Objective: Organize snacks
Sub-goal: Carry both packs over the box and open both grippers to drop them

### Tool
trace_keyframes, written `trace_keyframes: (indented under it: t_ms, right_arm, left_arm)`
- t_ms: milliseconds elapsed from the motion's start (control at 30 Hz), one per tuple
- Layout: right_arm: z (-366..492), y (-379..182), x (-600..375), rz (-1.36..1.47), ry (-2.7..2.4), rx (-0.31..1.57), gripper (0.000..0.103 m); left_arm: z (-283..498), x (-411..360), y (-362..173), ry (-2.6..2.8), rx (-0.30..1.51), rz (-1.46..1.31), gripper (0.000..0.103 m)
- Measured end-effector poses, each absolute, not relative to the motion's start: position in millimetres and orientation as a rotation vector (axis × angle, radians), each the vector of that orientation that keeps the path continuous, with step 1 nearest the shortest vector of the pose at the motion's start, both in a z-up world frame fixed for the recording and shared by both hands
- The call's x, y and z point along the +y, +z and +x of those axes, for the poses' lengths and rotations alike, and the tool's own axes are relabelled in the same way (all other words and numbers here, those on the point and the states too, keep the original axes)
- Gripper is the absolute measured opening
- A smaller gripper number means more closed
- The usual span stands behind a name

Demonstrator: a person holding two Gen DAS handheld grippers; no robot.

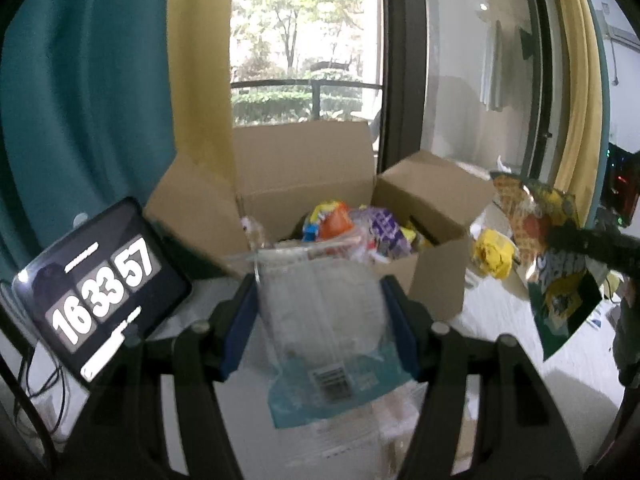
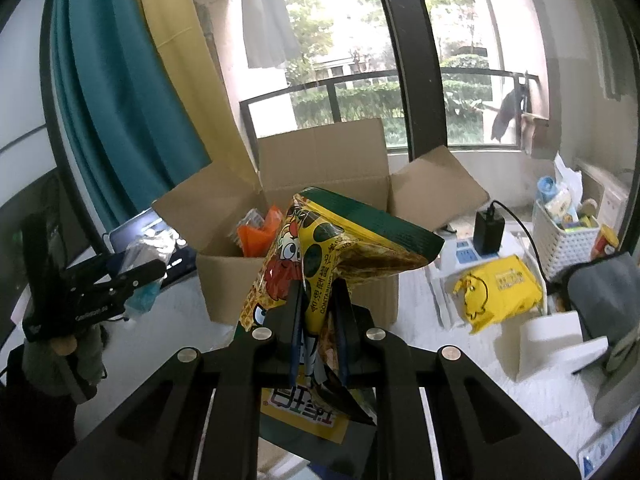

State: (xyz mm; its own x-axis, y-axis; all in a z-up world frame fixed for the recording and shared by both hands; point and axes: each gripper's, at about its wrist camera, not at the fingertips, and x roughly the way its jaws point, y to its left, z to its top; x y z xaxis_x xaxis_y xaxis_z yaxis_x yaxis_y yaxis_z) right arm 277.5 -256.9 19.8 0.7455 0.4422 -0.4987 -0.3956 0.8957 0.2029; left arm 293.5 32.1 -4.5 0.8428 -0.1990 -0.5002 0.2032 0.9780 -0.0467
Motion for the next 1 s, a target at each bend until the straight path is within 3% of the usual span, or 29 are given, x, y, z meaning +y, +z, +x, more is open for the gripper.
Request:
trace_keyframes:
  t_ms: [367,600,767,1000]
  right_arm:
    - [309.7,19.4,-252.9,0.086,0.468,0.553,0.015]
    - [324.0,19.4,-257.6,0.081,0.443,0.557,0.015]
    - [329.2,19.6,-258.6,0.077,0.421,0.564,0.015]
    - [336.2,29.8,-241.3,0.054,0.433,0.555,0.015]
  left_arm:
    - [359.0,24.2,0.8,-0.18,0.481,-0.003,0.063]
    - [403.8,36.6,-19.1,-0.135,0.545,-0.061,0.069]
    - [401.6,39.4,-15.8,-0.13,0.514,-0.072,0.079]
    - [373.4,57.2,19.2,-0.106,0.415,-0.058,0.079]
